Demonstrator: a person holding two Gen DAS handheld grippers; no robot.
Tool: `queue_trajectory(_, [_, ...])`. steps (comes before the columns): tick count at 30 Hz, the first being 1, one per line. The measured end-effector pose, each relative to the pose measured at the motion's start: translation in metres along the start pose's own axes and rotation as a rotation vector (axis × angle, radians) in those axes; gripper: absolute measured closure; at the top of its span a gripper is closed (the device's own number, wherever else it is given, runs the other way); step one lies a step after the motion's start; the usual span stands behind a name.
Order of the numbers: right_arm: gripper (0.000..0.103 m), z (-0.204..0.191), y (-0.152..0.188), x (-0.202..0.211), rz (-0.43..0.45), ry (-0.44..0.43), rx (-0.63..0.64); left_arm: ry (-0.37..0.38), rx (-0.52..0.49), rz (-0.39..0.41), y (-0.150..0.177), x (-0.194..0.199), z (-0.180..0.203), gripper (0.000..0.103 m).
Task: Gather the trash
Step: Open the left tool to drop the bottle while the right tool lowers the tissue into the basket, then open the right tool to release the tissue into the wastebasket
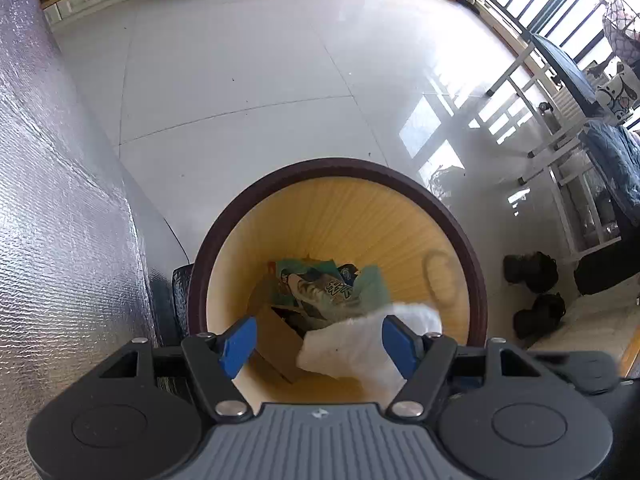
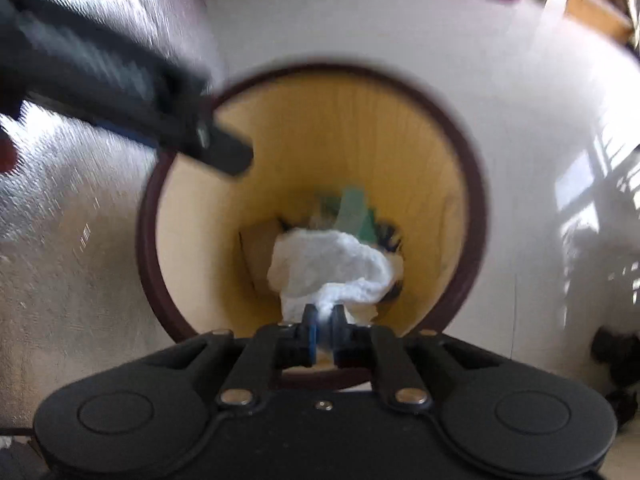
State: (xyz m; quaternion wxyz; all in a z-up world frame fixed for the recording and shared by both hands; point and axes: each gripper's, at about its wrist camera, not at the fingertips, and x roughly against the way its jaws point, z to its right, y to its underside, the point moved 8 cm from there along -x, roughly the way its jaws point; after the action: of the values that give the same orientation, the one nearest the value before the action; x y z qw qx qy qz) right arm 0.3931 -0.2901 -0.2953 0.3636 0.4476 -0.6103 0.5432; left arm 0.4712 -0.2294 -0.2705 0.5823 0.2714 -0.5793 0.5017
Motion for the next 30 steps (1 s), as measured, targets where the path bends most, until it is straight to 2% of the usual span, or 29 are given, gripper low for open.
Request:
queue_trajectory(3, [0.096, 0.006, -0.014, 0.037, 0.124, -0.055, -0.070, 0.000, 0.013, 0.009, 0.000, 0.004, -0.002, 0.033])
queue_trajectory(6, [0.096, 0.003, -0.019, 0.068, 0.198, -0.115, -0.097, 0.006, 0.033, 0.028, 0.001, 0.011, -0.004, 0.033])
queue_trajectory(12, [0.096, -0.026, -0.010, 0.094, 0.214, -0.253, -0.046, 0.034, 0.079, 0.079, 0.002, 0.035, -0.006, 0.033])
queue_trajectory(17, [0.096, -0.045, -0.008, 0.094, 0.169, -0.297, -0.034, 0.073, 0.118, 0.116, 0.001, 0.052, -0.009, 0.033])
queue_trajectory(19, [0.096, -0.040, -0.008, 0.076, 0.111, -0.236, -0.054, 0.077, 0.128, 0.123, 0.000, 0.054, -0.010, 0.033])
queue_trajectory(22, [0.096, -0.021, -0.004, 0.038, 0.006, -0.099, -0.075, 0.076, 0.128, 0.117, -0.002, 0.052, -0.010, 0.033])
queue_trajectory(25, [0.096, 0.000, 0.000, 0.003, -0.072, 0.041, -0.039, 0.085, 0.118, 0.112, -0.003, 0.051, -0.007, 0.033])
queue_trajectory(27, [0.096, 0.008, -0.001, -0.013, -0.086, 0.168, 0.042, 0.084, 0.115, 0.110, -0.003, 0.049, -0.007, 0.033])
queue_trajectory(30, [0.096, 0.014, -0.011, -0.024, -0.042, 0.310, 0.136, 0.076, 0.117, 0.101, -0.002, 0.045, -0.009, 0.033])
